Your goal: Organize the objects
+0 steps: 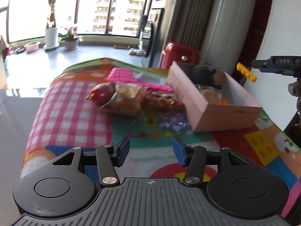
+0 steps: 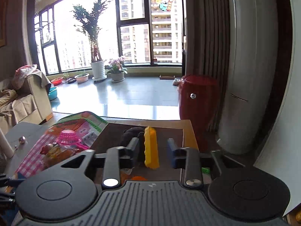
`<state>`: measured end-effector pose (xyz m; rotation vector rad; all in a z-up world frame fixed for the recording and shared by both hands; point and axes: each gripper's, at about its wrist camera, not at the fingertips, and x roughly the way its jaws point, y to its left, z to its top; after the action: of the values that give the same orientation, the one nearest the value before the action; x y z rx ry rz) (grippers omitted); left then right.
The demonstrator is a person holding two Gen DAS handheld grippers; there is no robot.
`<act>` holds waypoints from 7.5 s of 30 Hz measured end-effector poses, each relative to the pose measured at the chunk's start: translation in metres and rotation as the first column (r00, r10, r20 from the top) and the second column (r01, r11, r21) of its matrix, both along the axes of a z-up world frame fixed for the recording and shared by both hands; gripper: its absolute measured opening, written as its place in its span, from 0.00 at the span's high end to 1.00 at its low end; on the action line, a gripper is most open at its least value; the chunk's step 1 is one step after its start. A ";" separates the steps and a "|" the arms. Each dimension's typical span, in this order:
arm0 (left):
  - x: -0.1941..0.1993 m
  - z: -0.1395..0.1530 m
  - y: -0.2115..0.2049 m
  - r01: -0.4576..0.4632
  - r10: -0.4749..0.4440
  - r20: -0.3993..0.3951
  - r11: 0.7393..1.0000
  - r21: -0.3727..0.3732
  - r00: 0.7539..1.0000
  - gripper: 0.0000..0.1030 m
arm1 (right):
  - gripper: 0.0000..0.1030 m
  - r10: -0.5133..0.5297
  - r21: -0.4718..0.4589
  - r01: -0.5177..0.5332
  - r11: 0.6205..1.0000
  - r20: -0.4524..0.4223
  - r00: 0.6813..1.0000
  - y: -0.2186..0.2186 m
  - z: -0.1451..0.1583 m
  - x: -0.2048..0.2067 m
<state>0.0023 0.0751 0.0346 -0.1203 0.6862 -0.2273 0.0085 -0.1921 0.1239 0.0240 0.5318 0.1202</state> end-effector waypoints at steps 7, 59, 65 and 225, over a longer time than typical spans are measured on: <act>0.015 -0.009 0.032 -0.100 0.100 0.000 0.995 -0.013 0.995 0.46 | 0.12 0.024 -0.057 -0.027 0.998 -0.043 0.999 0.019 -0.043 -0.019; -0.020 -0.027 0.054 -0.202 0.219 0.100 0.967 -0.158 0.971 0.46 | 0.11 0.333 -0.031 -0.342 0.939 -0.166 0.928 0.150 -0.073 -0.050; -0.021 -0.032 0.063 -0.209 0.234 0.088 0.951 -0.226 0.968 0.45 | 0.61 0.346 -0.236 -0.368 0.899 -0.132 0.929 0.187 -0.103 -0.056; 0.021 -0.010 0.004 -0.048 0.048 0.001 0.993 -0.110 0.999 0.47 | 0.13 0.034 0.021 -0.032 0.999 -0.096 0.995 -0.008 0.000 0.049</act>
<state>0.0231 0.0791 0.0251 -0.2414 0.6663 -0.2190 0.0572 -0.2000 0.1237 0.0404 0.6270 0.1572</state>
